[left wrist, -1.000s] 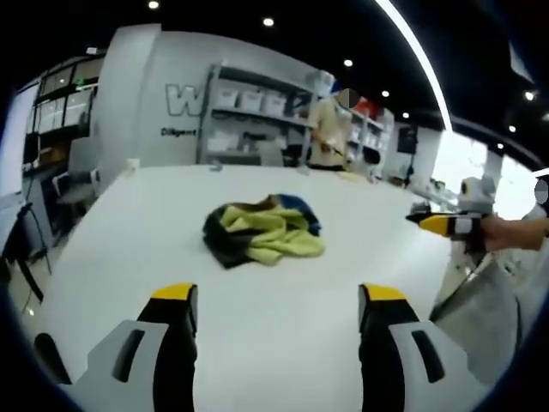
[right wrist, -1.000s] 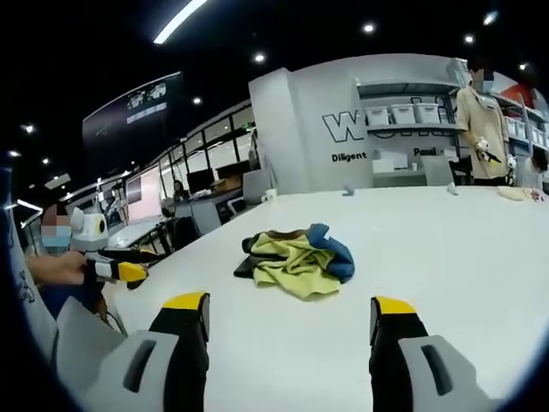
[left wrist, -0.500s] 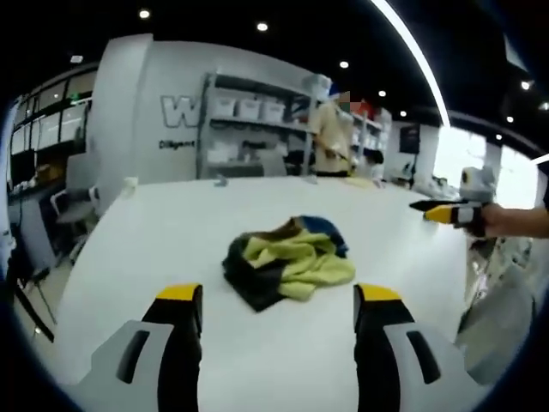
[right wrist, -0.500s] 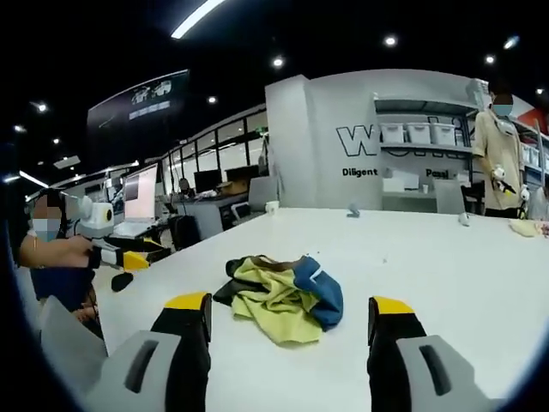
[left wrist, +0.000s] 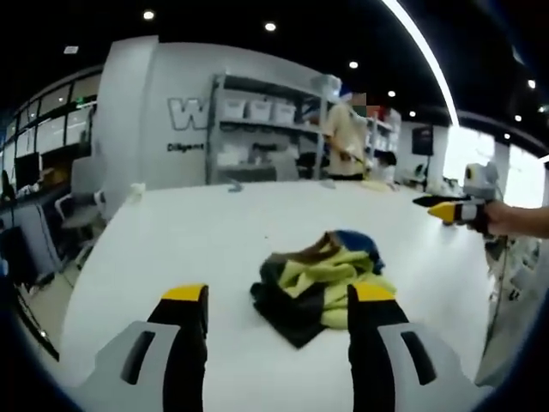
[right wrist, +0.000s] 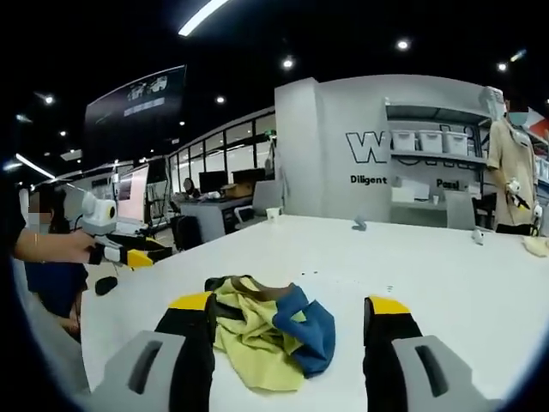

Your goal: Fold the garment on the visible template until the final outline fits inside the template.

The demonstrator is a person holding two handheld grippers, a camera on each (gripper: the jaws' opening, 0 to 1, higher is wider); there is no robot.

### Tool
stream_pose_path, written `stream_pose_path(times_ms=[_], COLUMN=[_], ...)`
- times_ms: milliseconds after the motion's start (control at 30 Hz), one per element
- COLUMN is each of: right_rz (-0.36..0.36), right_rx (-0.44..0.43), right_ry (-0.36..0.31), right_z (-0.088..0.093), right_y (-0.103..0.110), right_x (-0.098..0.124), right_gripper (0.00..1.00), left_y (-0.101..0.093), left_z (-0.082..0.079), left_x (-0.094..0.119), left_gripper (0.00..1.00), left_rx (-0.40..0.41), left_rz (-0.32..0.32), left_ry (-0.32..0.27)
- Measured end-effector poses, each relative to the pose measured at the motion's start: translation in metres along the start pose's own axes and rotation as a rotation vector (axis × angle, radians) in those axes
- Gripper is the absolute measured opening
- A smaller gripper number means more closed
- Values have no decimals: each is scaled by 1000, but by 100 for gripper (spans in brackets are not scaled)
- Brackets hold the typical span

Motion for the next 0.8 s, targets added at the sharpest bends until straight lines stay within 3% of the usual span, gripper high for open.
stream_pose_path(times_ms=[367, 567, 800], right_rz=[-45, -52, -50], right_rx=[19, -2, -11], right_ry=[24, 51, 72], right_z=[-3, 7, 15], right_y=[-1, -5, -3], right_x=[-45, -75, -91], right_gripper=[64, 61, 57], left_y=[19, 28, 41], left_z=[-4, 6, 17], left_x=[-36, -61, -88], left_gripper=[54, 48, 41], left_rx=[30, 44, 72], left_rz=[-7, -19, -19], left_ry=[2, 34, 57])
Point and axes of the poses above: the point that each gripper's makers call its tool centre point, and the gripper's own axes: x roughly backward along the fingers, y roughly to its left, z roughly out of its underside, the point moved 1 cm from there along x, roughly backward along the fingers, and after that the axes turned 8 degrees about y, right-handed, at the moved point
